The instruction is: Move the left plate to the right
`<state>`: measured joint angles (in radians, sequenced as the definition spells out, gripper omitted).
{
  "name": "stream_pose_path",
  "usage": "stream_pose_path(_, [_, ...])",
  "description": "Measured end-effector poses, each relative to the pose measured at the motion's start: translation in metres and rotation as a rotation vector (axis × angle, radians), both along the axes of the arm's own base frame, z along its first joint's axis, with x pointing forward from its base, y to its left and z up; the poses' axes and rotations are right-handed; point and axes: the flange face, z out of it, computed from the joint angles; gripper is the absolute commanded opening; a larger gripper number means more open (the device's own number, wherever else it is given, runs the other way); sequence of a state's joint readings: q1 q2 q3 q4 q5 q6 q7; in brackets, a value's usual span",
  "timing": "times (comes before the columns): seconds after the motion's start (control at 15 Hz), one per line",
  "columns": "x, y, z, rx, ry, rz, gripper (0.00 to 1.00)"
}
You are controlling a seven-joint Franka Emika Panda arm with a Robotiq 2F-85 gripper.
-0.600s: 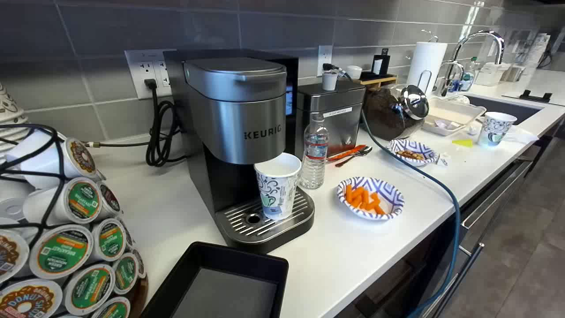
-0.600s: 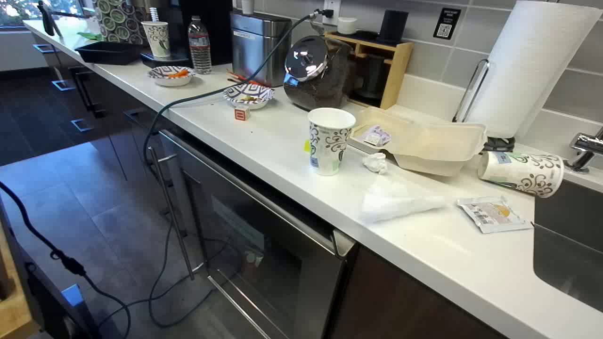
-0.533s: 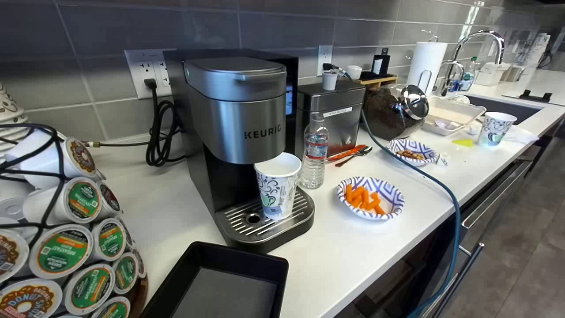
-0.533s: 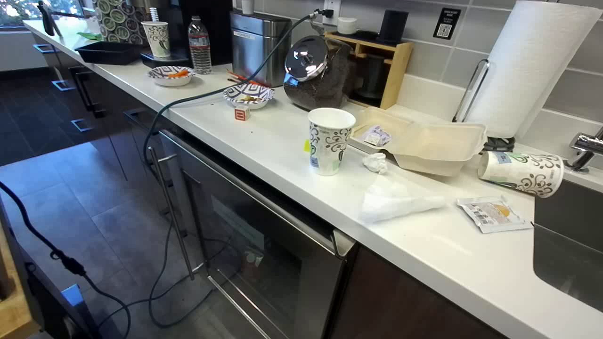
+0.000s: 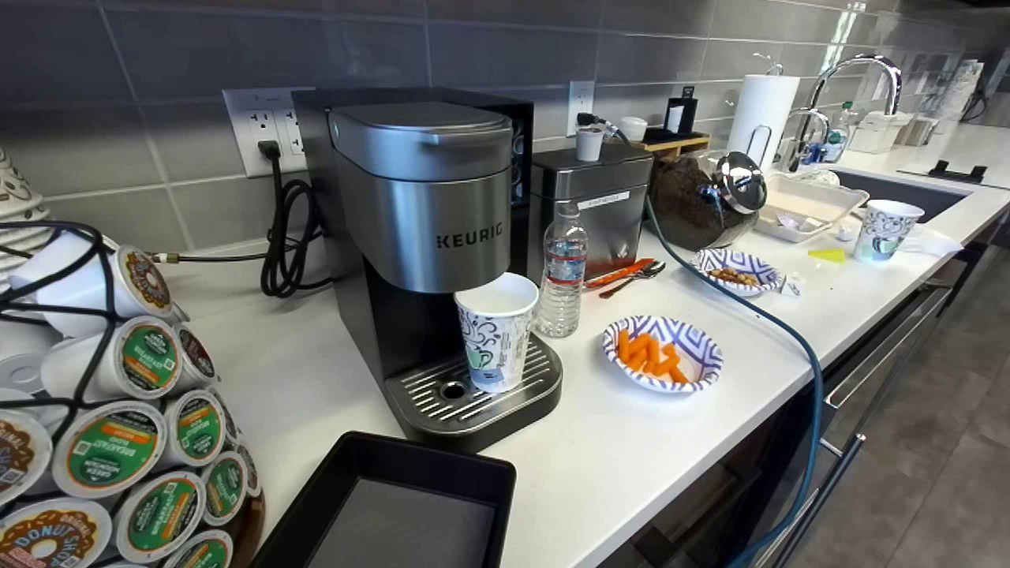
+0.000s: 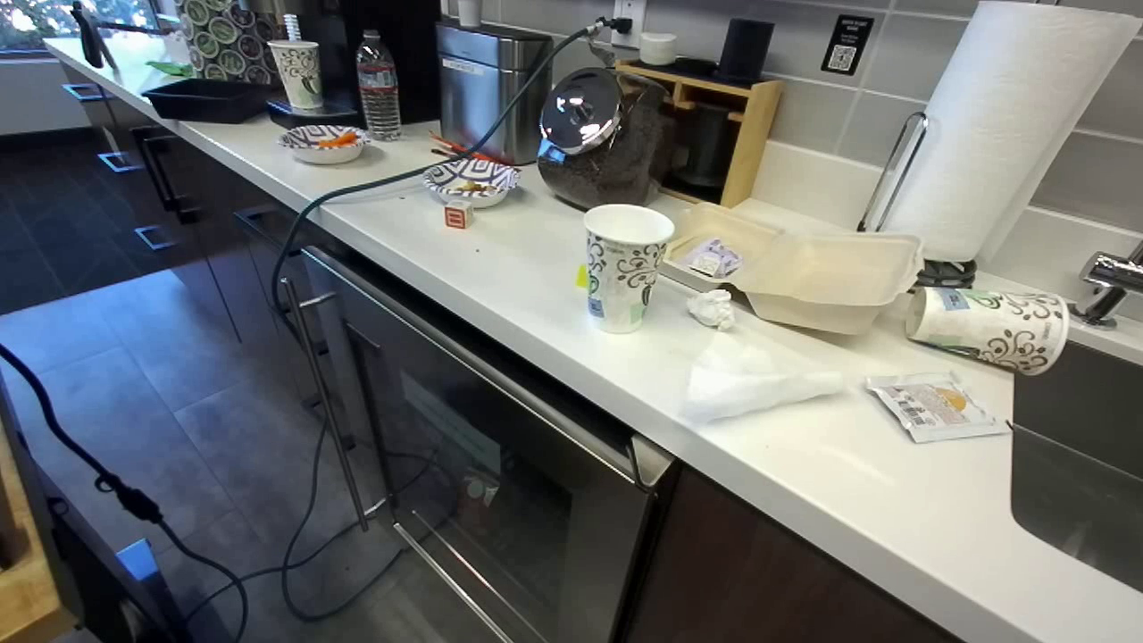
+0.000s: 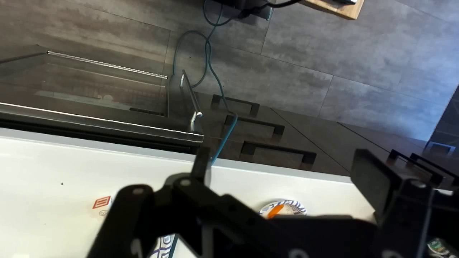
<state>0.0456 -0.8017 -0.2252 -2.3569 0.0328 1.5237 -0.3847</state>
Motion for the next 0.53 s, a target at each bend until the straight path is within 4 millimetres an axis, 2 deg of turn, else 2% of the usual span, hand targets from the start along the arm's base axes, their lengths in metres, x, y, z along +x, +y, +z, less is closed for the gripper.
stream_pose_path(0.2, [0.005,0.007,-0.004,0.015,0.003,-0.003,1.0])
stream_pose_path(0.33, [0.023,0.03,-0.019,0.07,0.0,0.005,1.0])
stream_pose_path(0.53, [0.062,0.082,-0.058,0.157,-0.003,0.02,1.0])
